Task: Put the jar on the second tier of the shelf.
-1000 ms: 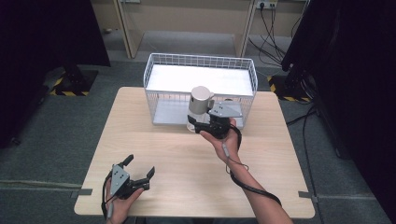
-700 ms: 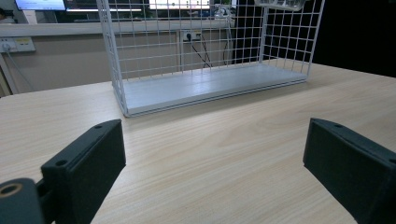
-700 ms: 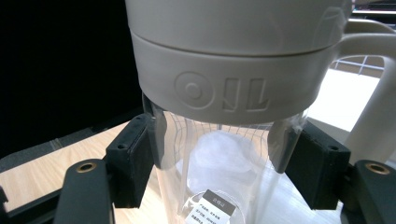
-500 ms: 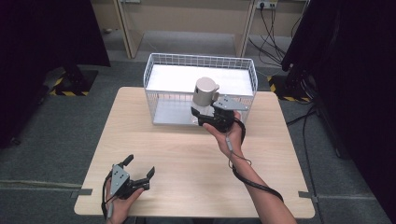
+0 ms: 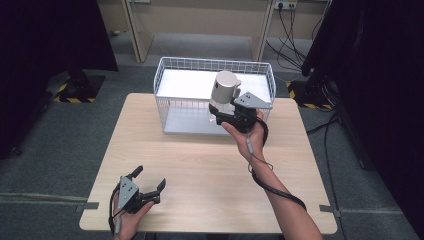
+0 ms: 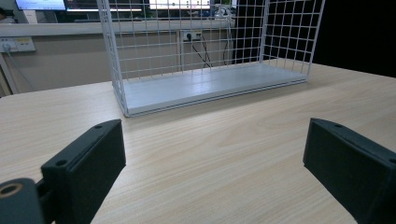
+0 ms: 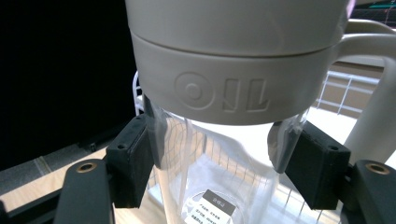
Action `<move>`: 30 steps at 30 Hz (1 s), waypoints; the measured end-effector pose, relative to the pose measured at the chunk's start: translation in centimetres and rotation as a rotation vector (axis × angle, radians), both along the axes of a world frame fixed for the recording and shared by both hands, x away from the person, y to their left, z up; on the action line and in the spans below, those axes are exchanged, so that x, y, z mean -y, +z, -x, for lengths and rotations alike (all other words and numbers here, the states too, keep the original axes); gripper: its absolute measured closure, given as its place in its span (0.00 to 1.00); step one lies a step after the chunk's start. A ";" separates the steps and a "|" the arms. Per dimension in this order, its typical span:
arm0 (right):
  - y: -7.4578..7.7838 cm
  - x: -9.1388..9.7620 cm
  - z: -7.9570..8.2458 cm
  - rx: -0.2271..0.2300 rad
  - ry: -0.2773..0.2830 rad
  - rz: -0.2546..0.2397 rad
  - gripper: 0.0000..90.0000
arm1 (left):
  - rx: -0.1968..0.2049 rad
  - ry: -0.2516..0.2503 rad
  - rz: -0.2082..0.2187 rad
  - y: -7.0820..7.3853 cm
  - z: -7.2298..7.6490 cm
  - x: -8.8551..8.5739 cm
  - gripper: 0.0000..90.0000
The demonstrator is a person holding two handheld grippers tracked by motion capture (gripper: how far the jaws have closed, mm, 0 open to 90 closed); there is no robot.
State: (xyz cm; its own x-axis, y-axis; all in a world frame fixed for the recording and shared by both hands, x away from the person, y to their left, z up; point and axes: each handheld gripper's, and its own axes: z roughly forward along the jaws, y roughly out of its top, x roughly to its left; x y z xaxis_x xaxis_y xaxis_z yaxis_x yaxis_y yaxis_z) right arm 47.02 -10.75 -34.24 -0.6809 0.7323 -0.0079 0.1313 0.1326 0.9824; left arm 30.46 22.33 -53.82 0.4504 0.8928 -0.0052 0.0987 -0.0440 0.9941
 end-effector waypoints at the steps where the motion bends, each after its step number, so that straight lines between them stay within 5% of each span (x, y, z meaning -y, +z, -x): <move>1: 0.2 0.0 -0.1 0.002 -0.004 0.000 0.35 | 0.000 0.000 0.000 0.0 0.0 0.0 0.06; 30: 3.4 0.5 -4.0 -0.014 -0.097 0.007 0.35 | 0.001 -0.002 0.009 0.0 0.0 -0.1 0.06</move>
State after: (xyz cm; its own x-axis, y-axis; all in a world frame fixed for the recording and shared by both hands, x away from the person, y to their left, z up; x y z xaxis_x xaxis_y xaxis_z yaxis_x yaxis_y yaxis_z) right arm 51.05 -11.27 -30.81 -0.6067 0.7949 -0.0040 0.1574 0.1251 0.9796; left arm 30.48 22.40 -53.84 0.4519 0.8920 -0.0127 0.0976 -0.0353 0.9946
